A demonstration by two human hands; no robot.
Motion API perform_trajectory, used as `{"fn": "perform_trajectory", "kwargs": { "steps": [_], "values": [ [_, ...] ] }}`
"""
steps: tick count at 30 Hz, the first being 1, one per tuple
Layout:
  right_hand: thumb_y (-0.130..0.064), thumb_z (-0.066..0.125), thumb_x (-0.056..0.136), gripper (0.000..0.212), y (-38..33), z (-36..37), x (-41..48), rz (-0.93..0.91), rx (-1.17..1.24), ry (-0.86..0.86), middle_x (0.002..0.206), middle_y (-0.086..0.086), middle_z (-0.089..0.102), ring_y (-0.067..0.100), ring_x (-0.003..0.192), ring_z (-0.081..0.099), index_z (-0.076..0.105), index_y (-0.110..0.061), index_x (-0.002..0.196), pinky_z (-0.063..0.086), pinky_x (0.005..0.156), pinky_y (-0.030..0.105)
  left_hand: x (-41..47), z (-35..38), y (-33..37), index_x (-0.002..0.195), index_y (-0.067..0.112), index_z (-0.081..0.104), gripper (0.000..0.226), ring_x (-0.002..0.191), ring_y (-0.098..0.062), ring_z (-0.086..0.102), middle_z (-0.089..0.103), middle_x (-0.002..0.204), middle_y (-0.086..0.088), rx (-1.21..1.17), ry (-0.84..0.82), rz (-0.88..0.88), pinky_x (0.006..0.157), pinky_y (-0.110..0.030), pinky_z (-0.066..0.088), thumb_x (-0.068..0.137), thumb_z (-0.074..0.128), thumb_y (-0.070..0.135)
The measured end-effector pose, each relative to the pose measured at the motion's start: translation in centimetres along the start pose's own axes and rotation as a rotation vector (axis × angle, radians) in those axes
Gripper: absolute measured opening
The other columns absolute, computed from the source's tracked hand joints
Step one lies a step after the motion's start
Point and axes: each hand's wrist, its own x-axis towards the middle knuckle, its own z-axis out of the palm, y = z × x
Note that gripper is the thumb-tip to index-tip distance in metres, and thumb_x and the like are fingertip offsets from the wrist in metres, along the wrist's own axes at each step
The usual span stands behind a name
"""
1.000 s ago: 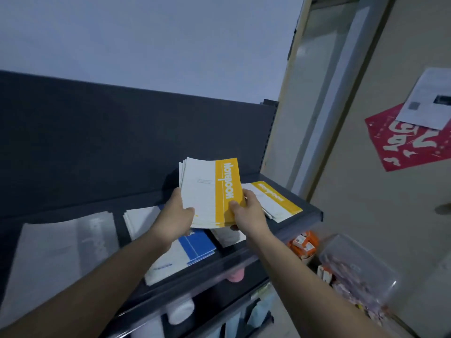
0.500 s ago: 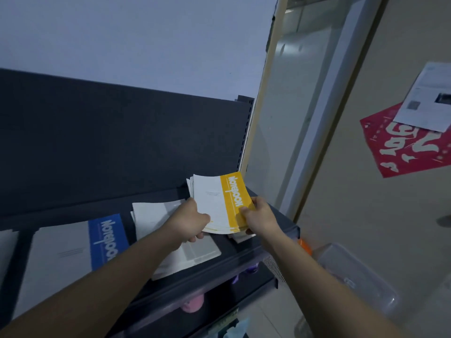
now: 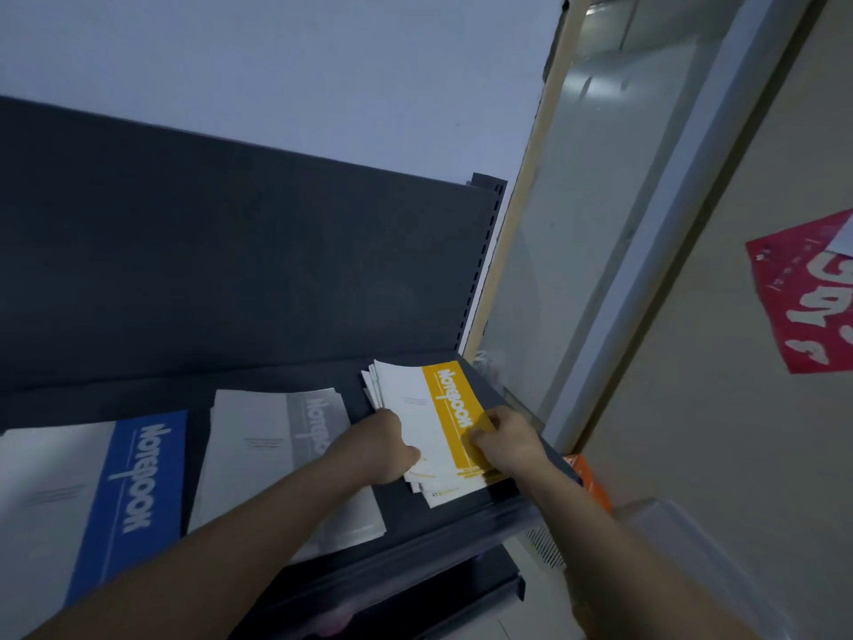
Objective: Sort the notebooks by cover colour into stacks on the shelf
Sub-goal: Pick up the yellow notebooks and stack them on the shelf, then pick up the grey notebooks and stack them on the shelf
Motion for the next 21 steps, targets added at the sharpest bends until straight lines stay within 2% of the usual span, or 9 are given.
{"fn": "perform_trajectory", "kwargs": {
  "steps": [3, 7, 11, 12, 15, 19, 21],
  "values": [
    [-0.027, 0.059, 0.087, 0.014, 0.5, -0.4, 0.6, -0.03, -0.092, -0.032, 0.094, 0.0, 0.064, 0.021, 0.09, 0.06, 0.061, -0.018, 0.097, 0.051, 0.076, 0.032, 0.1, 0.4, 0.4, 0.095, 0.011, 0.052, 0.024, 0.086, -0.018, 0.054, 0.052, 0.085, 0.0, 0.125, -0.013, -0.031, 0.071, -0.027, 0.042, 0.094, 0.053, 0.035],
    [-0.034, 0.06, 0.083, 0.019, 0.9, -0.8, 1.0, -0.077, -0.22, -0.043, 0.089, -0.001, 0.064, 0.019, 0.084, 0.06, 0.064, -0.018, 0.093, 0.045, 0.067, 0.027, 0.0, 1.0, 0.8, 0.103, 0.011, 0.055, 0.027, 0.086, -0.017, 0.053, 0.05, 0.084, 0.002, 0.23, 0.012, -0.054, 0.071, -0.028, 0.042, 0.094, 0.053, 0.036],
    [-0.033, 0.061, 0.08, 0.029, 1.0, -0.8, 0.8, -0.179, -0.294, 0.051, 0.108, 0.006, 0.062, 0.026, 0.102, 0.058, 0.061, -0.018, 0.105, 0.045, 0.073, 0.029, -0.4, 1.3, 1.7, 0.115, 0.009, 0.058, 0.032, 0.089, -0.016, 0.052, 0.048, 0.084, 0.004, 0.329, 0.083, -0.103, 0.072, -0.026, 0.042, 0.094, 0.051, 0.032],
    [-0.031, 0.061, 0.08, 0.033, 0.8, -0.8, 0.6, -0.238, -0.309, 0.083, 0.112, 0.007, 0.061, 0.027, 0.106, 0.056, 0.061, -0.018, 0.11, 0.046, 0.077, 0.031, -0.7, 1.3, 1.8, 0.114, 0.01, 0.059, 0.032, 0.092, -0.016, 0.055, 0.05, 0.085, 0.004, 0.329, 0.12, -0.107, 0.072, -0.026, 0.043, 0.093, 0.051, 0.033],
    [-0.026, 0.06, 0.085, 0.04, -0.3, -0.5, -0.3, -0.454, -0.287, 0.105, 0.121, 0.008, 0.057, 0.026, 0.116, 0.05, 0.058, -0.017, 0.124, 0.045, 0.088, 0.035, -2.4, 0.9, 1.2, 0.108, 0.013, 0.06, 0.027, 0.1, -0.019, 0.058, 0.062, 0.108, -0.001, 0.245, 0.264, -0.091, 0.075, -0.028, 0.044, 0.093, 0.052, 0.034],
    [-0.028, 0.057, 0.092, 0.034, -2.9, 1.0, -2.4, -0.741, -0.267, 0.058, 0.12, 0.004, 0.06, 0.023, 0.114, 0.053, 0.06, -0.016, 0.124, 0.046, 0.088, 0.035, -6.7, -0.7, -0.9, 0.126, 0.02, 0.057, 0.033, 0.113, -0.023, 0.055, 0.059, 0.125, -0.002, 0.313, 0.474, -0.169, 0.088, -0.032, 0.046, 0.096, 0.049, 0.03],
    [-0.027, 0.057, 0.092, 0.031, -4.7, 2.2, -3.9, -0.833, -0.249, 0.022, 0.115, 0.005, 0.06, 0.025, 0.11, 0.055, 0.061, -0.015, 0.12, 0.045, 0.087, 0.035, -9.1, -1.8, -2.3, 0.128, 0.018, 0.055, 0.034, 0.115, -0.024, 0.054, 0.056, 0.127, -0.003, 0.417, 0.538, -0.224, 0.087, -0.033, 0.045, 0.096, 0.046, 0.029]
  ]
}}
